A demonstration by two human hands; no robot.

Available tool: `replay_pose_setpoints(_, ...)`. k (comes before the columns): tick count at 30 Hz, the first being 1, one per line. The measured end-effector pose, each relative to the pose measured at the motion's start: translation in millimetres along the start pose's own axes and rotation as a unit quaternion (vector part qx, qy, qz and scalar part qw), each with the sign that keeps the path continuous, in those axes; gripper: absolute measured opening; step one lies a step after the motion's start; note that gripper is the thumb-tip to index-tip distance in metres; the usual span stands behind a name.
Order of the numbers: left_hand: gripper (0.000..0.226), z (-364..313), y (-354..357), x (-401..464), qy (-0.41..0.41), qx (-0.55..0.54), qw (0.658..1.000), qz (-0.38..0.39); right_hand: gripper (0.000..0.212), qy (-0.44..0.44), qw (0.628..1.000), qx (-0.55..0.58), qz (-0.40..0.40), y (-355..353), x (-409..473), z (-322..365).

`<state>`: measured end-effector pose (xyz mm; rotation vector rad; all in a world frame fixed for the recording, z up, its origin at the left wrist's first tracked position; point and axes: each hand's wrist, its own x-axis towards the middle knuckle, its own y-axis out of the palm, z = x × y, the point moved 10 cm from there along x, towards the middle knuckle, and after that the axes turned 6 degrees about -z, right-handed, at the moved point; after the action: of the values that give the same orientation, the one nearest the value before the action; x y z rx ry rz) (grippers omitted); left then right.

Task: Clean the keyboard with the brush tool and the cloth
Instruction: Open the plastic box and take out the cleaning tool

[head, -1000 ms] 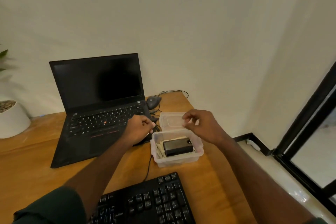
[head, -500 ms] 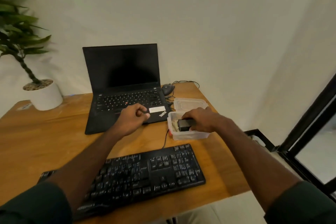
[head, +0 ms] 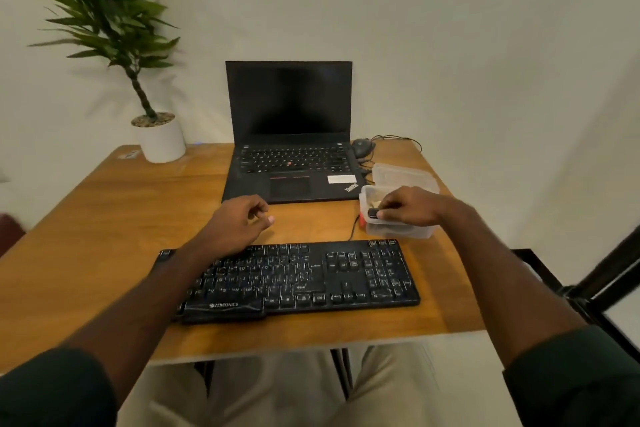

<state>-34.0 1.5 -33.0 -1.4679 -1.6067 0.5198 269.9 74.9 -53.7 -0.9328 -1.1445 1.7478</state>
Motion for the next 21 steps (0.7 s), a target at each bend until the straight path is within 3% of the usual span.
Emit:
replay_pose_setpoints(9, 0.020, -22, 3, -3, -0.006, 0.000, 1.000, -0.006, 0.033, -0.036, 0.996, 0.073, -0.048, 3, 7, -7)
replay_pose_setpoints(14, 0.020, -13, 3, -11, -0.023, 0.004, 1.000, -0.006, 0.035, -0.024, 0.968, 0.149, -0.200, -33, -3, -7)
replay_pose_setpoints(16, 0.025, -10, 3, -13, -0.016, 0.009, 1.000, -0.009, 0.037, -0.008, 0.922, 0.263, -0.283, -57, -19, -1)
replay_pose_setpoints(17, 0.030, -9, 3, -14, -0.015, 0.011, 1.000, -0.013, 0.037, 0.012, 0.882, 0.362, -0.300, -61, -26, 3)
replay_pose_setpoints(19, 0.036, -3, -1, -19, -0.022, 0.015, 0.999, -0.021, 0.040, 0.048, 0.766, 0.603, -0.220, -38, -29, 27)
replay_pose_setpoints(21, 0.041, 7, -10, -27, -0.034, 0.022, 0.999, -0.028, 0.046, 0.049, 0.659, 0.745, -0.090, -3, -29, 70)
